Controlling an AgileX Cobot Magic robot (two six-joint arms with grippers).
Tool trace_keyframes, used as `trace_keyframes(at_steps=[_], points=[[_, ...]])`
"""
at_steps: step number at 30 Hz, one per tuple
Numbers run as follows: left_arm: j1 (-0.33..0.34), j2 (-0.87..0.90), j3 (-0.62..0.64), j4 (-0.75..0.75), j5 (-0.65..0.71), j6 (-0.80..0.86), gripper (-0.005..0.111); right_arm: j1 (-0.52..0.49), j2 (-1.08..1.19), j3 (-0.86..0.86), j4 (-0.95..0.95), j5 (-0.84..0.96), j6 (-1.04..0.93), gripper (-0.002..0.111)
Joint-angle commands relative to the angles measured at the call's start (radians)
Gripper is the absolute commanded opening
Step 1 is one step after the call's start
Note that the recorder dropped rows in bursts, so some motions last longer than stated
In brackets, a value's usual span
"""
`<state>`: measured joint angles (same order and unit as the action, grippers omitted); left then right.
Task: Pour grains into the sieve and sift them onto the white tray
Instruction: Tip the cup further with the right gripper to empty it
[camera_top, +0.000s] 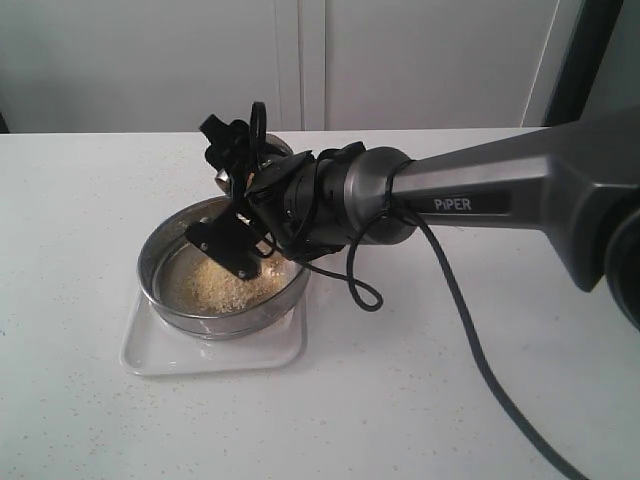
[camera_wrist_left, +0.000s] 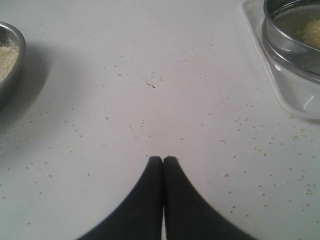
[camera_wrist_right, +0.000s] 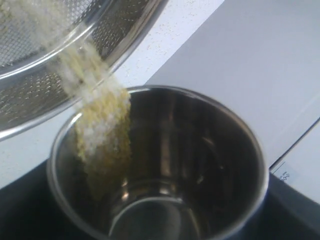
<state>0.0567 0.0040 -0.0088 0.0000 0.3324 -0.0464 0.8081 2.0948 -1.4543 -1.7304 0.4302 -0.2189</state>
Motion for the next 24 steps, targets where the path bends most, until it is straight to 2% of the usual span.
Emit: trace_keyframes(at_steps=[1, 5, 9, 24], points=[[0.000, -0.004, 0.009, -0.006, 0.008, 0.000, 0.000, -0.001, -0.008, -0.010, -0.014, 0.007, -0.082, 0.000], [0.000, -0.004, 0.009, -0.006, 0.008, 0.000, 0.000, -0.001, -0.008, -0.010, -0.014, 0.007, -0.119, 0.000], [0.000, -0.004, 0.009, -0.006, 0.008, 0.000, 0.000, -0.001, -0.008, -0.014, -0.014, 0.012, -0.251, 0.000], [0.000, -0.004, 0.009, -0.006, 0.008, 0.000, 0.000, -0.001, -0.008, -0.060, -0.014, -0.012, -0.249, 0.000]])
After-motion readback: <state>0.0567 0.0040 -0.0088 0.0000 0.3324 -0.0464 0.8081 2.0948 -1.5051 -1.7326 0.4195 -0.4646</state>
